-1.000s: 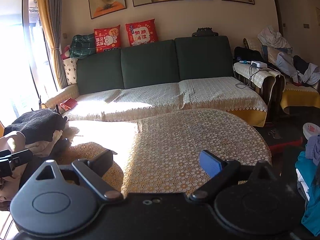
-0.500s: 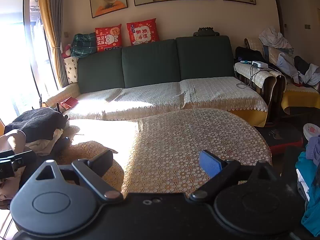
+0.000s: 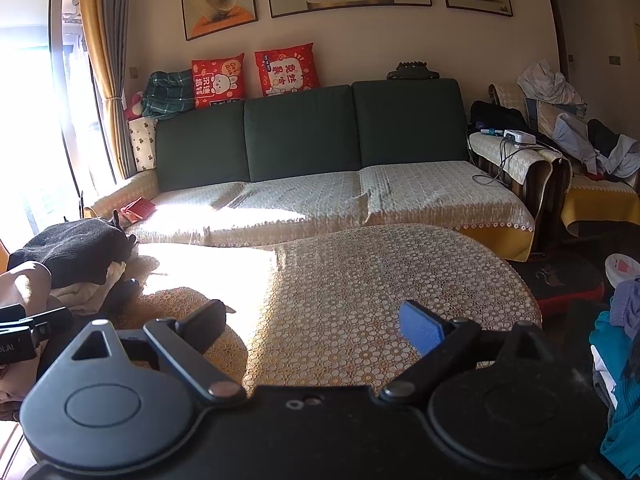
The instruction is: Fold clothes
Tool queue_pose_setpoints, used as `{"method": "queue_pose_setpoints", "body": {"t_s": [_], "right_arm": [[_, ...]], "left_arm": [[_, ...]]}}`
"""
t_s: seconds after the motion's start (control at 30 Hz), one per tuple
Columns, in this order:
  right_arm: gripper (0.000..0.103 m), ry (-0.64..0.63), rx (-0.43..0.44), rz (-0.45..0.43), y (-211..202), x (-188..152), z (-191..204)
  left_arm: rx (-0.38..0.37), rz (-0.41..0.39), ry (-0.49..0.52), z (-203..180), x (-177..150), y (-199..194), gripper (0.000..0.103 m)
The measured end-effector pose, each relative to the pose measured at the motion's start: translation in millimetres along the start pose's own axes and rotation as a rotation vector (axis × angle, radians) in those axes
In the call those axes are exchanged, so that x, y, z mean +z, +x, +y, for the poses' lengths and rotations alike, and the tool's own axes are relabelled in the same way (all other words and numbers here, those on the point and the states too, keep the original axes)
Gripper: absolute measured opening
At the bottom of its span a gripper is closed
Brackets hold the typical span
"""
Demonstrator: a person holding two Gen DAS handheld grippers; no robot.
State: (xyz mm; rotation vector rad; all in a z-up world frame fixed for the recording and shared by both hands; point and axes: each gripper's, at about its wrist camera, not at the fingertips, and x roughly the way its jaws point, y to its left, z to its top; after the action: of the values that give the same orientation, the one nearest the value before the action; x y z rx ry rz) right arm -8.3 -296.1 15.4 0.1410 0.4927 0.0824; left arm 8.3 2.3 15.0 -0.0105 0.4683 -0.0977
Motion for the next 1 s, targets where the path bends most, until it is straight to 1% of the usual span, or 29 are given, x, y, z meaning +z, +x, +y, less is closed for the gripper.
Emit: {"method": "queue_pose_setpoints", "body": {"t_s": [0.13, 0.3, 0.53, 0.63, 0.8, 1.0], "right_arm": [[0.103, -0.006, 0.005, -0.003, -0.4, 0.7, 0.4], [0.103, -0.008, 0.01, -0.006, -1.1, 0.2, 1.9], [0.103, -0.007, 0.013, -0.004, -0.4, 0.7, 2.0], [0.103, -0.008, 0.015, -0.004, -0.1, 1.1, 2.2], [0.103, -0.007, 0.017, -0.004, 0.5, 1.6, 1.7], [0.103, -0.01, 0.018, -0.005, -1.1, 1.5, 3.0]], "left_arm": [[0.003, -0.007, 0.005, -1.0, 0.6, -2.3, 0.103], [-0.035, -0.004, -0.016, -0.2, 1.4, -4.1, 0.103], [-0.021, -0.012, 0.001, -3.5, 2.1, -6.2, 0.103], [-0.018, -0.004, -0.009, -3.4, 2.0, -5.6, 0.103], [-0.032, 0.008, -0.017, -2.5, 1.8, -5.1, 0.103], [-0.031, 0.006, -0.015, -2.7, 2.0, -5.2, 0.103]]}}
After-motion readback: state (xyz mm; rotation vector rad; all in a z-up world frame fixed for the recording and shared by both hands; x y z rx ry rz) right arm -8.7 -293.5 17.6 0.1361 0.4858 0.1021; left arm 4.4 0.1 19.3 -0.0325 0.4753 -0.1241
